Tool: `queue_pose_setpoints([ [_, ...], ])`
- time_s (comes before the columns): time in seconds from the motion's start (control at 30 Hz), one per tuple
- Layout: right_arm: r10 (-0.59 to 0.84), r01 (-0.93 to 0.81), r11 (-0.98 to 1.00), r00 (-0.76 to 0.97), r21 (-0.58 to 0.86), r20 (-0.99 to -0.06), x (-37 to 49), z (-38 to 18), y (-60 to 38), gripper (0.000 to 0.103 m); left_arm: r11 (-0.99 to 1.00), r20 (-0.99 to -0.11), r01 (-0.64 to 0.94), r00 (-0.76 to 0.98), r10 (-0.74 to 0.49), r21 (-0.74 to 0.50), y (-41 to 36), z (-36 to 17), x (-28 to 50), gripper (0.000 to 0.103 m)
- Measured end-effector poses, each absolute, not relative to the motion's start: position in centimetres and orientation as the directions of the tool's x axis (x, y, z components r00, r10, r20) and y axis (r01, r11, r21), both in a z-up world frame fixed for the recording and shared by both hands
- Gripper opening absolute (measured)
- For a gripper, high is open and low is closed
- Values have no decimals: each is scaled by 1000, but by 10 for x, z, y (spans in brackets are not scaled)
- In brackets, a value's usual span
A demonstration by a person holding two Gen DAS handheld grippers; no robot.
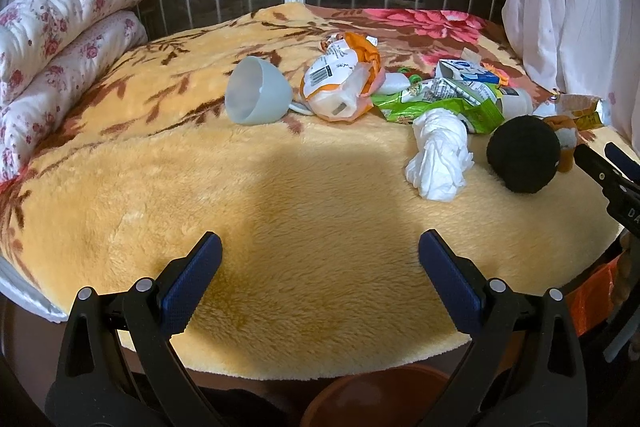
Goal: Collect trash
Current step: 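Move both tools toward the trash on the bed, then grasp the brown knit cup with the right tool while the left tool grasps the white cloth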
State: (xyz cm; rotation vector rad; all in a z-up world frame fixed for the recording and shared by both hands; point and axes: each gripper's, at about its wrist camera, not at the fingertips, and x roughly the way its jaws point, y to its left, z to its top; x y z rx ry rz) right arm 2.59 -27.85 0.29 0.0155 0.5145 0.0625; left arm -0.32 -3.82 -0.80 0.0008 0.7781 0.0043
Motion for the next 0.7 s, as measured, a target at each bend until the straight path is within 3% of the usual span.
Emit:
queue_pose_setpoints([
  [0.7,72,-58,997,854,43,-515,52,-7,-273,98,1000,-711,19,703,-23,-14,-42,-9,-5,96],
])
